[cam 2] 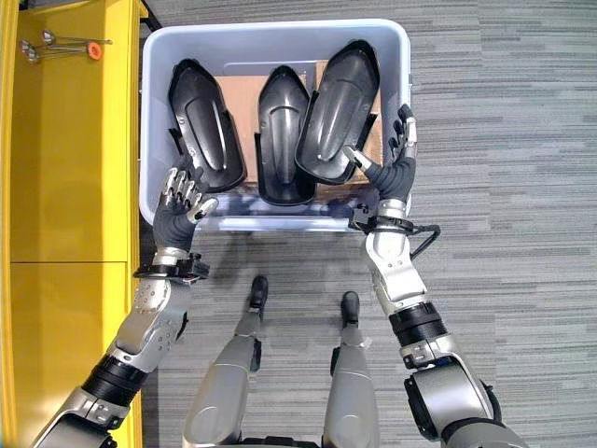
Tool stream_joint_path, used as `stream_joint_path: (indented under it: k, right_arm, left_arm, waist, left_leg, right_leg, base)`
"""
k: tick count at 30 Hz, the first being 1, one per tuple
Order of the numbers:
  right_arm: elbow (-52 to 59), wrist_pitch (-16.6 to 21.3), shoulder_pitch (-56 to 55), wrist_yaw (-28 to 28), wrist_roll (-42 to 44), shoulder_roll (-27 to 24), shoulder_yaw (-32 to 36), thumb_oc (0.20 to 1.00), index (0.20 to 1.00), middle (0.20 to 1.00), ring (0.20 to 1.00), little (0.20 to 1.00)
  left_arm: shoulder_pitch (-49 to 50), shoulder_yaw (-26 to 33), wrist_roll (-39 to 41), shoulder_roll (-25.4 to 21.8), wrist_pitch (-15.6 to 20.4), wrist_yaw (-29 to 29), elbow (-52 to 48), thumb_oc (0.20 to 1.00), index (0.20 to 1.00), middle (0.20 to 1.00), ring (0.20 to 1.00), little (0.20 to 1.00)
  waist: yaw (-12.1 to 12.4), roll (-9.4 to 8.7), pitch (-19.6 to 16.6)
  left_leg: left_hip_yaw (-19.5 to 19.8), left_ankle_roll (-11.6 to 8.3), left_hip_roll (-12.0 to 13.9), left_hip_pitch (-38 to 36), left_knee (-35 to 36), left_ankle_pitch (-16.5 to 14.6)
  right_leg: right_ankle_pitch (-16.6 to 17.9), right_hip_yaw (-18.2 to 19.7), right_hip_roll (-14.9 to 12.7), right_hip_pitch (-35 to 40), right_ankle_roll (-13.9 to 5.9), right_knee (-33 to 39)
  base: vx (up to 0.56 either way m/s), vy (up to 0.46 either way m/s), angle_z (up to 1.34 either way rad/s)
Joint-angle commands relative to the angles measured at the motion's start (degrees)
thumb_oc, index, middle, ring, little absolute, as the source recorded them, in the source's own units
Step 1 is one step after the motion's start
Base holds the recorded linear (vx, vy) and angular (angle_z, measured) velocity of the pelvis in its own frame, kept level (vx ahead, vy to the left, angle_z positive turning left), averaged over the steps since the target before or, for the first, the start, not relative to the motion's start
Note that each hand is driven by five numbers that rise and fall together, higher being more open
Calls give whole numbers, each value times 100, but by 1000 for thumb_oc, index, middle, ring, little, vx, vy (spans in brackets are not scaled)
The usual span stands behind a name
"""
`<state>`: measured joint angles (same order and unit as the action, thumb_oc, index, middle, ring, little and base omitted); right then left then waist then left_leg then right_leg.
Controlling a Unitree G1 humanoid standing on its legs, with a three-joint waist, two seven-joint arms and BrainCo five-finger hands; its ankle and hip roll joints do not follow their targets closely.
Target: Move parts from the plastic box to the shelf.
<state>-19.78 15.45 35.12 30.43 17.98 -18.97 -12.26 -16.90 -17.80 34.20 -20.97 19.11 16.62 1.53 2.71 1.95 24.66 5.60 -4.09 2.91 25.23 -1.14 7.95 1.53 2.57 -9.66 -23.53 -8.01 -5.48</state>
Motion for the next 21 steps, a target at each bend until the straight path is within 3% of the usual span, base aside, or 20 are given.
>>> stream_joint_path:
  k: [1, 3, 14, 21]
  right_arm:
    - [160, 342, 307, -8, 139, -76, -63, 1000, 1000, 1000, 1000, 1000]
    - [112, 323, 362, 5, 133, -95, -83, 1000, 1000, 1000, 1000, 1000]
    - [-1961, 429, 1389, -318, 1965, -113, -17, 1000, 1000, 1000, 1000, 1000]
    - [-2937, 304, 1880, -447, 2370, -214, -173, 1000, 1000, 1000, 1000, 1000]
  left_arm:
    - [67, 194, -156, -84, 386, 58, -704, 1000, 1000, 1000, 1000, 1000]
    - [57, 183, -151, -88, 379, 55, -716, 1000, 1000, 1000, 1000, 1000]
    - [38, -120, 200, -208, 327, -159, -858, 1000, 1000, 1000, 1000, 1000]
    - [-137, -372, 278, -250, 251, -248, -791, 1000, 1000, 1000, 1000, 1000]
  waist:
    - [64, -122, -238]
    - [72, -121, -225]
    - [298, 55, -86]
    - [361, 152, -48]
  left_leg:
    - [367, 80, 94, 298, -419, -354]
    - [375, 80, 95, 308, -416, -352]
    - [453, 81, 36, 433, -451, -351]
    - [457, 89, 21, 413, -439, -361]
  right_leg:
    - [426, -113, -403, -290, 61, 90]
    - [421, -112, -399, -301, 64, 80]
    - [290, -123, -376, -435, 91, -109]
    - [251, -127, -362, -456, 87, -149]
  base:
    - [0, 0, 0]
    - [0, 0, 0]
    - [12, -5, 3]
    - [0, 0, 0]
